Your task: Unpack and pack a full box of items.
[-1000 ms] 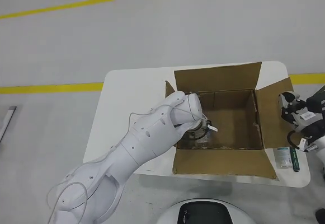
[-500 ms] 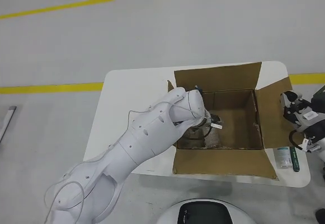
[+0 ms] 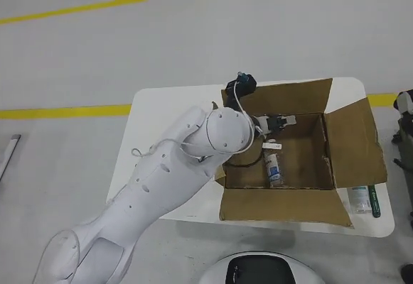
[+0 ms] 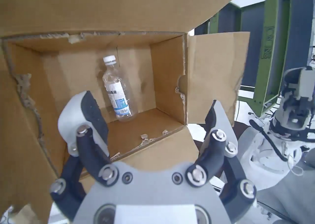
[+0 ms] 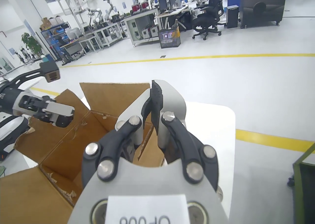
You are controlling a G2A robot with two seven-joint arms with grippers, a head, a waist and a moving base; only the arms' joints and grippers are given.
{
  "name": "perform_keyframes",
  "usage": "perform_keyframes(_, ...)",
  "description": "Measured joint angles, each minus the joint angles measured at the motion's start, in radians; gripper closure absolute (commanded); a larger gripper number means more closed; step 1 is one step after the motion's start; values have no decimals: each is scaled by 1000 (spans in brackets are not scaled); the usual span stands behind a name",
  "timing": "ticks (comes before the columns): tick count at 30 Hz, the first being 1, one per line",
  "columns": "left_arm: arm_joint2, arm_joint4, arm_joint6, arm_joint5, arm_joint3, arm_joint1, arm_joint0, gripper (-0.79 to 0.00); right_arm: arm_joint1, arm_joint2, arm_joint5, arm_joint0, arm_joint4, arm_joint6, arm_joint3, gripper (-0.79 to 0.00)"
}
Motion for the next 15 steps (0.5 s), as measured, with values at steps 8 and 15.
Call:
perform_keyframes(8, -183, 93, -107, -21, -192, 83, 124, -785, 21, 120, 33, 6, -182, 156, 35, 0)
perform_keyframes(15, -249, 159, -117, -16, -275, 112, 196, -785, 32, 146, 4, -33, -339, 249, 83, 0)
